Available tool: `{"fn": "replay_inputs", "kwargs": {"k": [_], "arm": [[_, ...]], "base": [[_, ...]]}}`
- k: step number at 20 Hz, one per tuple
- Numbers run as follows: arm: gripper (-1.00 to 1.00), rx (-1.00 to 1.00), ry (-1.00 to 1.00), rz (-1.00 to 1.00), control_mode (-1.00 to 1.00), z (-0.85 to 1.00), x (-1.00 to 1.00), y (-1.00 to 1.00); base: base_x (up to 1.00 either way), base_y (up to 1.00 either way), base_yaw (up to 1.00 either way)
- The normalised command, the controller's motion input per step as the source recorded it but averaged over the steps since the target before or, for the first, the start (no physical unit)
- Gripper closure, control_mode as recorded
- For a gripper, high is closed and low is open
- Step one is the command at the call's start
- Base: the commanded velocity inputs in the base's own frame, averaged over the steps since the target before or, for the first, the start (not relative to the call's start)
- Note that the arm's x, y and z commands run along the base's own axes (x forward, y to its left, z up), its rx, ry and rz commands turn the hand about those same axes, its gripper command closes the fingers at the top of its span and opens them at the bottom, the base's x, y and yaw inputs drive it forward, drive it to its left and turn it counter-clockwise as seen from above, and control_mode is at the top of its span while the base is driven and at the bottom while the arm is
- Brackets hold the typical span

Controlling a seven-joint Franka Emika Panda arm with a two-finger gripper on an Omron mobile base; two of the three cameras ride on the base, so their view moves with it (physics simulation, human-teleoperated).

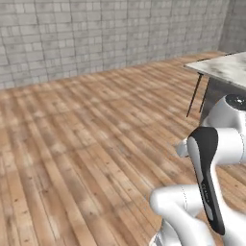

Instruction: Pick the tupperware and strainer and place them in the sink. Then turn on the water.

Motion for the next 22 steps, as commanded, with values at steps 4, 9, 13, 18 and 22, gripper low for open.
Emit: {"fn": "replay_inputs", "kwargs": {"k": [4,9,13,18,22], "arm": [[-1.0,0.0,0.0,0.0,1.0,0.0,0.0,0.0],[-1.0,0.0,0.0,0.0,1.0,0.0,0.0,0.0],[-1.0,0.0,0.0,0.0,1.0,0.0,0.0,0.0],[-1.0,0.0,0.0,0.0,1.0,0.0,0.0,0.0],[-1.0,0.0,0.0,0.0,1.0,0.0,0.0,0.0]], "base": [[0.04,-0.21,-0.62],[0.71,-0.26,0.05],[0.93,-0.37,0.17],[0.91,-0.35,0.27],[0.92,-0.46,0.3]]}}
